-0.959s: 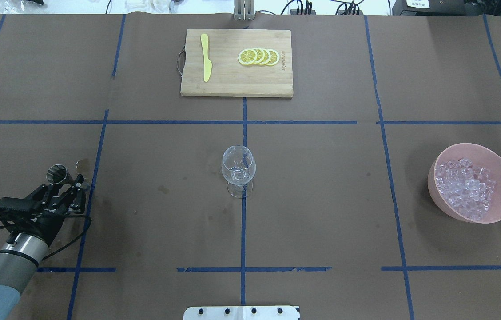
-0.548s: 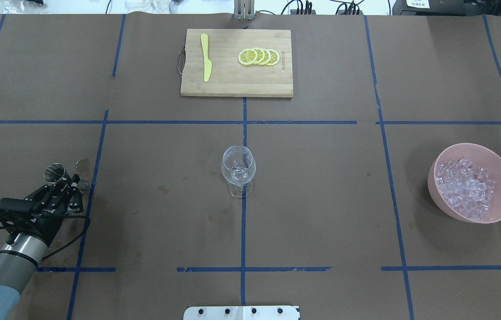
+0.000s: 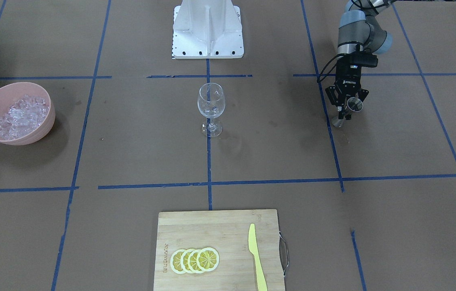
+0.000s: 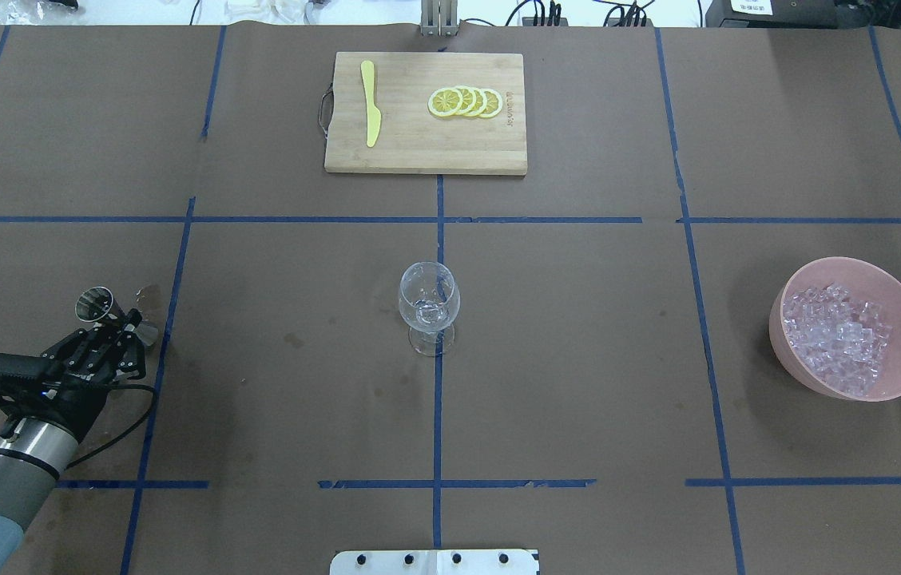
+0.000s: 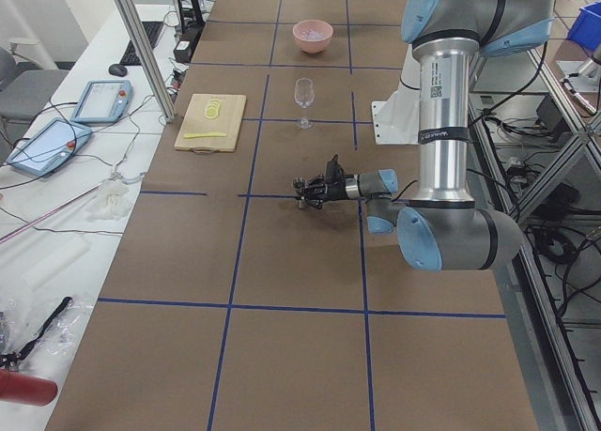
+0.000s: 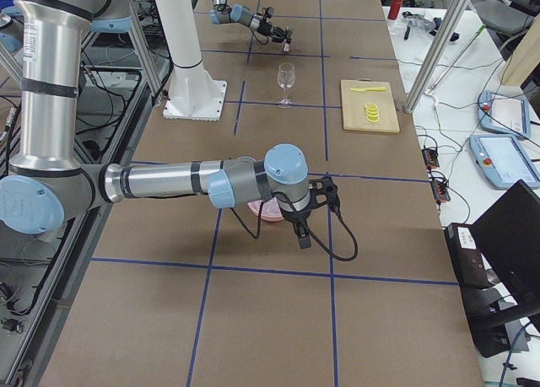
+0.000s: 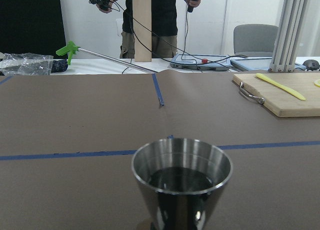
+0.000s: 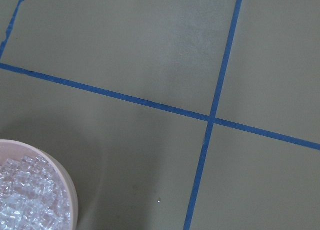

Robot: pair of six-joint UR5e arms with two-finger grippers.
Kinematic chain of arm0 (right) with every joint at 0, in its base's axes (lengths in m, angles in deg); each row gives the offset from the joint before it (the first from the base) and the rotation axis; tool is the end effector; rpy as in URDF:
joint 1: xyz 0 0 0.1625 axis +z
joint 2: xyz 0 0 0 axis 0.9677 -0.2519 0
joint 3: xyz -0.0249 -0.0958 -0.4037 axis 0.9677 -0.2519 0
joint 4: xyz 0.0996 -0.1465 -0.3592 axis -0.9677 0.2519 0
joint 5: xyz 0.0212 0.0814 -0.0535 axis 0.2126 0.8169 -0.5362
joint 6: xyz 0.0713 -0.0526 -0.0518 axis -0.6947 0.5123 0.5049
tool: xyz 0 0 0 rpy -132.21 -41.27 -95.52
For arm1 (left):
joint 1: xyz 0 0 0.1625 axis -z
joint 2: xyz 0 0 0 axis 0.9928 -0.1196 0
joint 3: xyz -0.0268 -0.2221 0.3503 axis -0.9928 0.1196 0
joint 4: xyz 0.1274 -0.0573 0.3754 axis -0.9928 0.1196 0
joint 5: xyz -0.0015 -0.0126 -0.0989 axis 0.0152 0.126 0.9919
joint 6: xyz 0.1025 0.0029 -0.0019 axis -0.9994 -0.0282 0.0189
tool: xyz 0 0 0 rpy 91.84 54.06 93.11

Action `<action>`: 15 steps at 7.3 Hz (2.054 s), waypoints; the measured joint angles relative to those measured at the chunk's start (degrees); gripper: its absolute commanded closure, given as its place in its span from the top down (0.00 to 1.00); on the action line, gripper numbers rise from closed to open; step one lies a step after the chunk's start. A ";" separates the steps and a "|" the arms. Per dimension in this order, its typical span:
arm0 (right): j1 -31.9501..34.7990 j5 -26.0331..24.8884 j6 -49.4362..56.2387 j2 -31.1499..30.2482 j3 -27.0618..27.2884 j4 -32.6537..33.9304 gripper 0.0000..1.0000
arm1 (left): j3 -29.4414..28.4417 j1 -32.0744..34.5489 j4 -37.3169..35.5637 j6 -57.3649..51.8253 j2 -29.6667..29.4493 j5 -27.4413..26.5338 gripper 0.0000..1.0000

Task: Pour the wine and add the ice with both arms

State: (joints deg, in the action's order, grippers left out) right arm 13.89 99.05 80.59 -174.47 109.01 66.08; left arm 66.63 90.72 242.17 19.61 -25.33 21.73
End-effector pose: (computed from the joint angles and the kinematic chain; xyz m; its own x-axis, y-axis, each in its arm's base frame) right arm 0.0545 -0.4319 0.5721 0.6940 -0.2402 0.6787 0.0364 0.9532 0.3002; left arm 0.3722 -0.2734 0.5256 0.6400 0.1178 -0.7593 0.6789 0.3761 0.6306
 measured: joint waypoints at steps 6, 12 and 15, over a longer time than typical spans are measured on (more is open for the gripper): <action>0.00 -0.04 0.00 -0.23 -0.05 0.00 1.00 | 5.58 1.95 21.62 -36.14 -1.46 11.13 0.00; 0.00 -0.09 0.00 -0.54 -0.23 0.00 1.00 | 13.44 4.76 3.07 -47.85 -12.47 14.80 0.00; 0.00 -0.09 -0.99 -0.54 -0.24 0.00 1.00 | 14.46 4.72 -14.06 -56.00 -23.18 14.46 0.00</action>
State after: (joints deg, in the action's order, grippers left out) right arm 13.89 98.96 79.60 -175.01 108.77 66.08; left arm 81.09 95.44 228.11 -36.39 -48.50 36.19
